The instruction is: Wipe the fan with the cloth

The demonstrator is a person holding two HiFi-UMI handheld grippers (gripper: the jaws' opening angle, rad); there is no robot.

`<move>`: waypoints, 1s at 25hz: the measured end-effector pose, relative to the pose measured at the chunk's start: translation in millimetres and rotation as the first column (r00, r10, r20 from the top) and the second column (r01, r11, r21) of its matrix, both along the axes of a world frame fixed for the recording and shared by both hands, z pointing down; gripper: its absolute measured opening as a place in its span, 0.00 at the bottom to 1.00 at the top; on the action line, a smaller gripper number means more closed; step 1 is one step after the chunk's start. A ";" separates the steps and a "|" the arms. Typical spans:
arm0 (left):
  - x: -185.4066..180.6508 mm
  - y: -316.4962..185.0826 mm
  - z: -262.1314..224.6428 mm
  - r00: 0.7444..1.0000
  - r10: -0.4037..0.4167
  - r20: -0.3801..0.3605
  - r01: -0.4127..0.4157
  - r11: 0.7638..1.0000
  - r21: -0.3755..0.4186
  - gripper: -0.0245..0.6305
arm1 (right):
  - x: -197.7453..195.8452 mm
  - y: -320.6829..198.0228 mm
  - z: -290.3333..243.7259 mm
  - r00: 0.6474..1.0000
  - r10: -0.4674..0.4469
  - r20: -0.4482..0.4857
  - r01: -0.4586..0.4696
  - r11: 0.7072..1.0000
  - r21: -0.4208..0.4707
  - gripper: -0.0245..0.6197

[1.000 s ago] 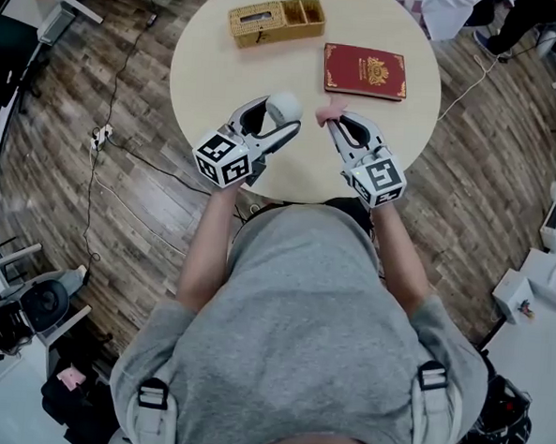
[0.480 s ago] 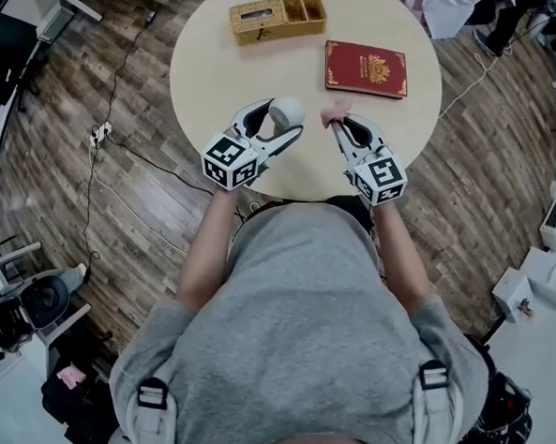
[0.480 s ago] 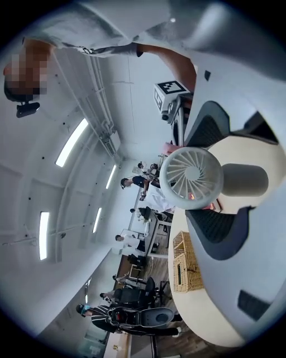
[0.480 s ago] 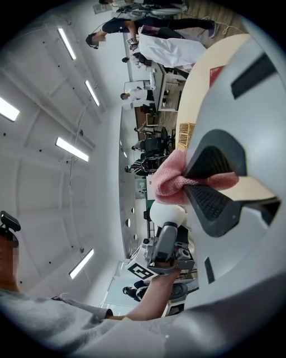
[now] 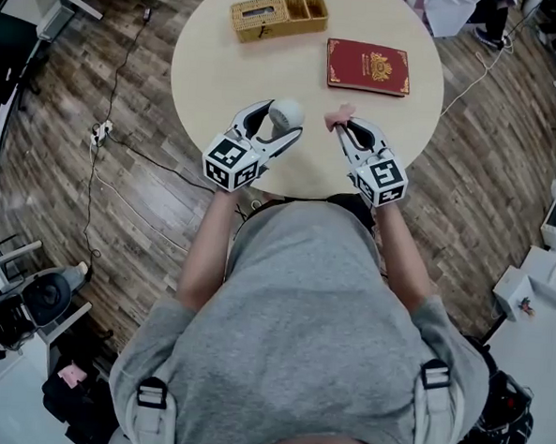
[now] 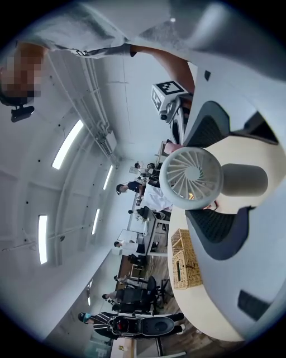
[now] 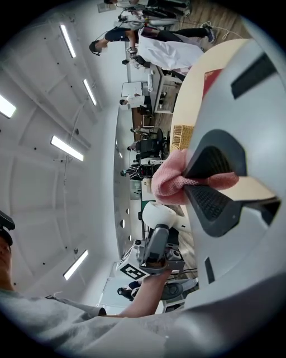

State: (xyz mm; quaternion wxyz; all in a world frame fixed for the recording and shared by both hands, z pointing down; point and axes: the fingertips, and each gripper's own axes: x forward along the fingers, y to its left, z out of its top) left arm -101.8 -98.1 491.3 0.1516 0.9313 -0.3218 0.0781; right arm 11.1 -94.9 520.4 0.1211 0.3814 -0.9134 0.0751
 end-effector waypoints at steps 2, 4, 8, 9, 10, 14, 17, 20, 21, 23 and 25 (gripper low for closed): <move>-1.9 0.5 0.8 1.000 -0.001 0.005 0.001 1.000 -0.001 0.59 | -0.5 0.6 0.5 1.000 0.000 -0.004 0.000 1.000 0.001 0.10; -3.6 1.1 2.1 1.000 -0.001 0.007 0.001 1.000 -0.003 0.59 | -0.7 1.4 1.0 1.000 0.002 -0.006 -0.002 1.000 0.000 0.10; -6.7 2.2 5.5 1.000 -0.004 0.010 0.004 1.000 -0.007 0.59 | -1.6 2.5 2.9 1.000 0.005 -0.014 -0.005 1.000 0.000 0.10; -6.8 3.1 6.1 1.000 -0.004 0.010 0.004 1.000 -0.008 0.59 | -1.4 3.3 3.1 1.000 0.006 -0.014 -0.006 1.000 0.000 0.10; -6.7 4.0 6.7 1.000 -0.003 0.011 0.003 1.000 -0.008 0.59 | -1.0 4.0 3.2 1.000 0.007 -0.015 -0.007 1.000 0.000 0.10; -6.4 5.8 7.8 1.000 -0.001 0.016 0.002 1.000 -0.008 0.59 | 0.3 4.4 2.8 1.000 0.011 -0.020 -0.011 1.000 0.003 0.10; -6.6 6.1 8.6 1.000 0.002 0.017 -0.002 1.000 -0.007 0.59 | -1.0 3.8 3.6 1.000 0.012 -0.026 -0.012 1.000 0.004 0.10; -6.8 7.0 10.1 1.000 0.006 0.021 -0.006 1.000 -0.008 0.59 | -3.4 4.5 4.4 0.999 0.005 -0.035 -0.005 1.000 0.007 0.10; -7.3 7.3 10.7 1.000 0.007 0.023 -0.006 1.000 -0.007 0.59 | -3.9 4.8 4.8 0.999 0.004 -0.036 -0.003 1.000 0.007 0.10; -8.6 8.1 11.7 1.000 0.006 0.026 -0.006 1.000 -0.007 0.59 | -4.8 5.3 5.3 0.999 0.003 -0.035 -0.003 1.000 0.006 0.10; -10.0 8.8 12.2 1.000 0.004 0.026 -0.004 1.000 -0.007 0.59 | -5.5 5.8 5.3 0.999 0.003 -0.036 -0.003 1.000 0.006 0.10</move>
